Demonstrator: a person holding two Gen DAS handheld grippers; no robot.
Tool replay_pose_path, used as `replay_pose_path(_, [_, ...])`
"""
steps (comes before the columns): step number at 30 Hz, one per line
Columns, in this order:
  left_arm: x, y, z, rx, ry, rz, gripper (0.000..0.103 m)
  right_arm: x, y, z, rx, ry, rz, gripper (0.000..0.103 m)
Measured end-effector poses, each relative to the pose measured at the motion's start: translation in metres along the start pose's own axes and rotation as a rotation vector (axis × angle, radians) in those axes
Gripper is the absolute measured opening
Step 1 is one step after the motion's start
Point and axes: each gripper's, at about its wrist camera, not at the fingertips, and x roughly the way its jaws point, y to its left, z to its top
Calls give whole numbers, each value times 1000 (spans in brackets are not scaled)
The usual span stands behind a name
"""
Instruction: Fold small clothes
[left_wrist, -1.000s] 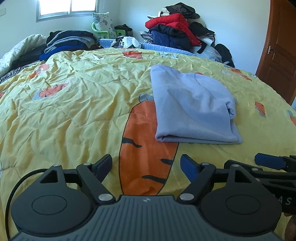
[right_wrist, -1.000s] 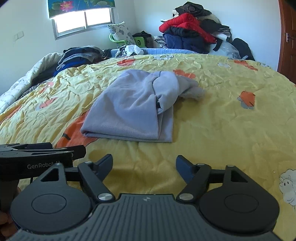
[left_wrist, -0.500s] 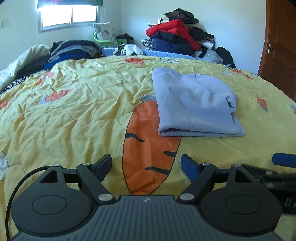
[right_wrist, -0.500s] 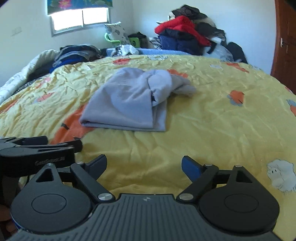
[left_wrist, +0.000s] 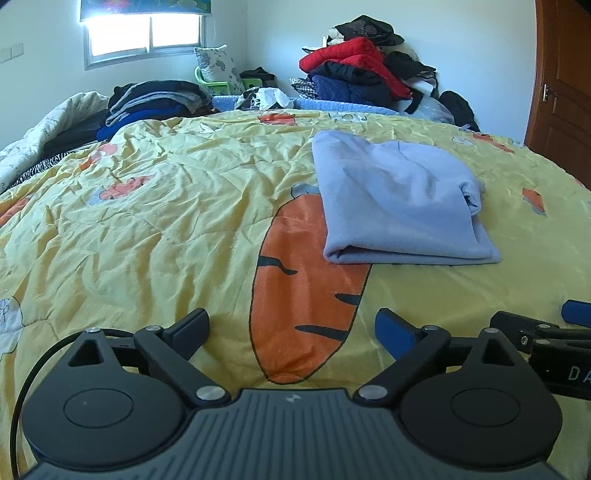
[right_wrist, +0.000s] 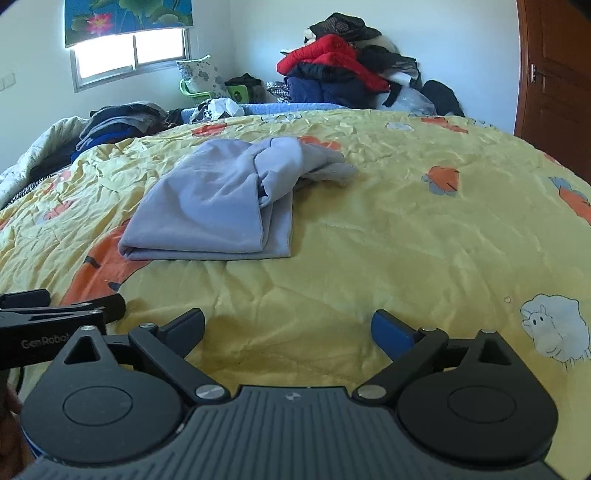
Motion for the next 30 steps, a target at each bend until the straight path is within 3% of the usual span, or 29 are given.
replay_pose_path(5, [1, 0, 0, -2, 7, 3, 100, 8, 13, 1, -72, 29, -50, 103])
replay_pose_path(30, [2, -2, 0, 4, 11, 15, 102, 7, 12, 2, -67, 31, -39, 103])
